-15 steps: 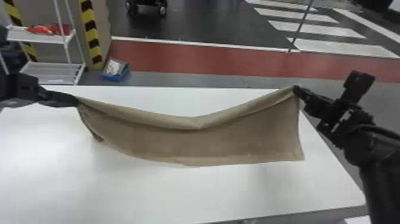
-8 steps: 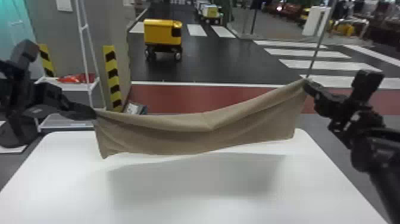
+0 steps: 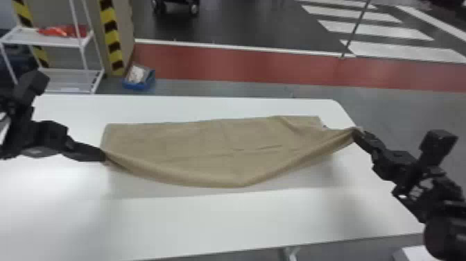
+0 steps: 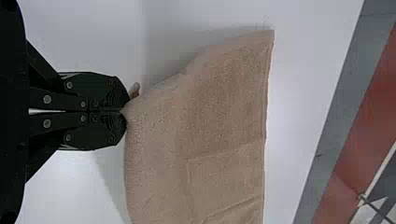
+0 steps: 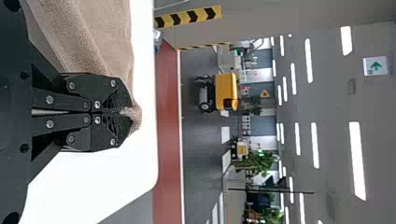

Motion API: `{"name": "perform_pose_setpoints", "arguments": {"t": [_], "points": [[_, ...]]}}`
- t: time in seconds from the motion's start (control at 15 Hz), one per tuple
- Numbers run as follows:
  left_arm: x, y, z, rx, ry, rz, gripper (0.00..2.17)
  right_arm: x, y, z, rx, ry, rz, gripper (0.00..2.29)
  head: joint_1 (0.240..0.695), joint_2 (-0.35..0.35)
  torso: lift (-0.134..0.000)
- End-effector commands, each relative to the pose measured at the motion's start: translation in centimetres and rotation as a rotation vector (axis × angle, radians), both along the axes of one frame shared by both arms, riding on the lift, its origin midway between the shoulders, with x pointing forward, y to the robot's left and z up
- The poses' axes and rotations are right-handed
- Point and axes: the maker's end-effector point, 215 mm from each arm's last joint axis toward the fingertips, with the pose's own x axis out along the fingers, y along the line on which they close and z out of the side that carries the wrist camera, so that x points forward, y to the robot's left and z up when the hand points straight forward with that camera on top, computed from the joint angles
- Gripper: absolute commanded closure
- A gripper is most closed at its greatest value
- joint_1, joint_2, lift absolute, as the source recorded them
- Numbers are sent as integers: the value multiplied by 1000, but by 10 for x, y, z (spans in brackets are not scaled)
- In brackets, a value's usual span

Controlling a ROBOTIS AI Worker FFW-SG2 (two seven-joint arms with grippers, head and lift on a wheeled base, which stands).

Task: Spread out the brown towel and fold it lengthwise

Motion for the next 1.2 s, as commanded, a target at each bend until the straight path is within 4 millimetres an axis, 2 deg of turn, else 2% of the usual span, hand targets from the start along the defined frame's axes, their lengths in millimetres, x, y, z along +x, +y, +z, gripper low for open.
{"name": "perform_pose_setpoints", "arguments": {"t": [0.0, 0.13, 0.27, 0.33, 0.47, 0.6, 0.8, 0.87, 0.93, 1.13], "points": [[-6, -5, -12, 76, 5, -40, 1686, -24, 0, -26, -16, 47, 2, 1663, 695, -202, -120], [10, -3, 5, 117, -33, -48, 1679, -32, 3, -32, -36, 60, 0, 1663, 695, -218, -120], [21, 22, 8, 254, -51, -47, 1666, -37, 8, -46, -139, 97, -15, 1663, 695, -220, -120], [23, 33, 8, 314, -56, -49, 1666, -43, 2, -49, -144, 95, -34, 1663, 695, -214, -120], [26, 43, 10, 354, -49, -50, 1663, -51, 5, -44, -158, 65, -25, 1663, 695, -191, -120], [28, 44, 20, 301, -33, -49, 1659, -56, 1, -39, -149, 40, -35, 1663, 695, -179, -120], [32, 47, 49, 220, -41, -71, 1649, -60, -3, -34, -161, 10, -42, 1663, 695, -180, -120], [30, 48, 50, 217, -29, -80, 1639, -61, -6, -33, -164, 1, -45, 1663, 695, -182, -120], [24, 51, 44, 244, -3, -99, 1632, -61, -4, -31, -168, -12, -43, 1663, 695, -183, -120], [-3, 59, 1, 339, 84, -139, 1595, -69, 5, -31, -167, -53, -37, 1663, 695, -181, -120]]}}
